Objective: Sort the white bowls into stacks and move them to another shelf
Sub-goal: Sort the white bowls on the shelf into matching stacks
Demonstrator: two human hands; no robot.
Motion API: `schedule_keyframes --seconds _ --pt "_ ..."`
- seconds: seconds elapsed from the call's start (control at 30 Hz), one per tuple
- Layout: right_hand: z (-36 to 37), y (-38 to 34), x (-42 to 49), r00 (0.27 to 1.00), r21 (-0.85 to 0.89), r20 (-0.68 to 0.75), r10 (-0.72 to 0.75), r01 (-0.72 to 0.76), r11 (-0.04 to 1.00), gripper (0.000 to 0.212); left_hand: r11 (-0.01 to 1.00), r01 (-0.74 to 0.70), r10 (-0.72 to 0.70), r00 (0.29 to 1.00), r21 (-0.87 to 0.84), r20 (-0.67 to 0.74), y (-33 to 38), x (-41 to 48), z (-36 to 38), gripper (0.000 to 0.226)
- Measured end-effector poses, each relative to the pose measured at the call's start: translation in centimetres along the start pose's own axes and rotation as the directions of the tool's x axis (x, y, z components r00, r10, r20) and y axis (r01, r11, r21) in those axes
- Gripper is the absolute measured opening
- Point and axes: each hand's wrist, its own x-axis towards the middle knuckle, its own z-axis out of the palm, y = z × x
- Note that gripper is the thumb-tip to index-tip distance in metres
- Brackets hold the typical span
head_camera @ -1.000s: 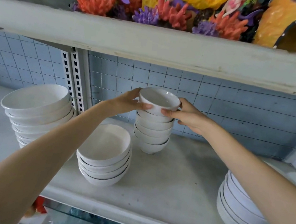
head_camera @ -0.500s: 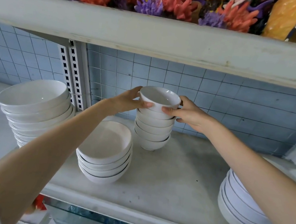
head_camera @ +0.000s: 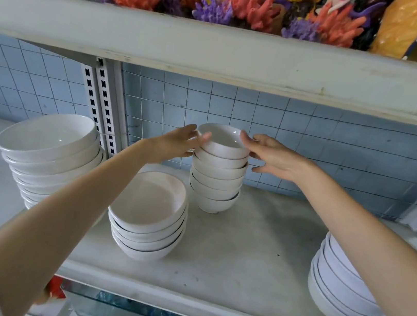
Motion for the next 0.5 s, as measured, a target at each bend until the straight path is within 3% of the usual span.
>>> schedule_keyframes --seconds 0.03,0.07,0.23,0.33,0.43,0.5 --pt "-0.19 -0.13 0.06 0.999 0.009 -0.021 0.025 -0.025 1.0 0.08 0.999 0.029 -0.029 1.0 -0.04 -0.009 -0.03 -0.04 -0.1 0.05" --pt "-0.37 -0.21 0.08 0.999 0.022 -0.036 0.03 -0.03 0.999 0.082 0.996 0.051 -0.052 0.999 -0.073 -0.016 -0.07 -0.06 -0.23 0.05" --pt "-0.99 0.24 0.53 0.994 0.064 -0.079 0.079 -0.074 0.995 0.078 0.979 0.12 -0.133 0.989 -0.166 -0.069 -0.07 -0.22 -0.53 0.055" --pt "-0.77 0.45 0.54 0.99 0.064 -0.092 0.107 -0.101 0.993 0.077 0.974 0.133 -0.152 0.984 -0.181 -0.097 -0.16 -0.44 -0.43 0.048" --pt "-0.51 0.54 0.41 0.99 0.036 -0.089 0.11 -0.107 0.994 0.072 0.978 0.143 -0.157 0.983 -0.149 -0.09 -0.35 -0.76 -0.65 0.032" --pt "-0.35 0.58 0.25 0.991 0.009 -0.085 0.104 -0.104 0.995 0.064 0.984 0.155 -0.163 0.982 -0.093 -0.09 -0.42 -0.91 -0.64 0.033"
